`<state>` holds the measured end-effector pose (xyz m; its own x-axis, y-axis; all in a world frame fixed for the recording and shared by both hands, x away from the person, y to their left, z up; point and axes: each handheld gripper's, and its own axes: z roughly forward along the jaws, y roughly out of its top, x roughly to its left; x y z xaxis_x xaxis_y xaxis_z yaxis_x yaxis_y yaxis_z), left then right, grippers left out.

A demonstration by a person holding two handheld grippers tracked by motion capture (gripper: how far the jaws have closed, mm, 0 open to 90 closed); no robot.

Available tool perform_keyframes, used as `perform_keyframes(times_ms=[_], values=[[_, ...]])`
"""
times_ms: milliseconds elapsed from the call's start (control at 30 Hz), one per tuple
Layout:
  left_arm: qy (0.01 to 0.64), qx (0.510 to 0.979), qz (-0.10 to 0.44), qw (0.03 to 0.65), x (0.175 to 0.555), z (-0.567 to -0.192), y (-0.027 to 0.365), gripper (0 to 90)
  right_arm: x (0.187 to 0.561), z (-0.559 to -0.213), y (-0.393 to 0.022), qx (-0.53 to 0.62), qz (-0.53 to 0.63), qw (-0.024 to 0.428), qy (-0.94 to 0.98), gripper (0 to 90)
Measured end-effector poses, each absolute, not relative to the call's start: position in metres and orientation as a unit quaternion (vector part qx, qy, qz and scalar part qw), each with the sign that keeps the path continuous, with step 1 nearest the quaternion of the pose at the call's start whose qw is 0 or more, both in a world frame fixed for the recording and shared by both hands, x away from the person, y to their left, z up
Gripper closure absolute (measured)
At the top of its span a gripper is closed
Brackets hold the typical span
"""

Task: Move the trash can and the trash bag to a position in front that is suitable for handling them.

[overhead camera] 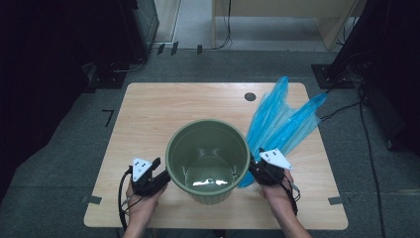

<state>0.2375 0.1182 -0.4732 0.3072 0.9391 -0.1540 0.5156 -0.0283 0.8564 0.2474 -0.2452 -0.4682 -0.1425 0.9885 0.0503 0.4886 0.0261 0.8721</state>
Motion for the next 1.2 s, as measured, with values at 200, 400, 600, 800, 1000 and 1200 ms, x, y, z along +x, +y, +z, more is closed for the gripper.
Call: perform_keyframes(times_ms=[200,400,600,800,1000,1200], values=[[0.565,0.684,0.257,0.384,0.249,-0.496,0.14,37.9,0.281,-0.496,-0.246,0.626,0.32,0.319,0.635,31.5],[0.584,0.69,0.254,0.344,0.254,-0.509,0.152,29.7,0.287,-0.51,-0.247,0.623,0.297,0.302,0.658,28.5],[0.585,0.701,0.251,0.321,0.256,-0.515,0.151,24.1,0.283,-0.519,-0.255,0.603,0.282,0.291,0.687,28.0],[0.583,0.704,0.252,0.318,0.258,-0.517,0.15,24.1,0.272,-0.521,-0.274,0.575,0.299,0.29,0.703,28.4],[0.577,0.708,0.257,0.315,0.258,-0.518,0.148,22.5,0.25,-0.522,-0.297,0.524,0.326,0.265,0.741,28.6],[0.577,0.708,0.256,0.315,0.258,-0.518,0.147,20.9,0.23,-0.52,-0.324,0.481,0.328,0.243,0.776,27.9]])
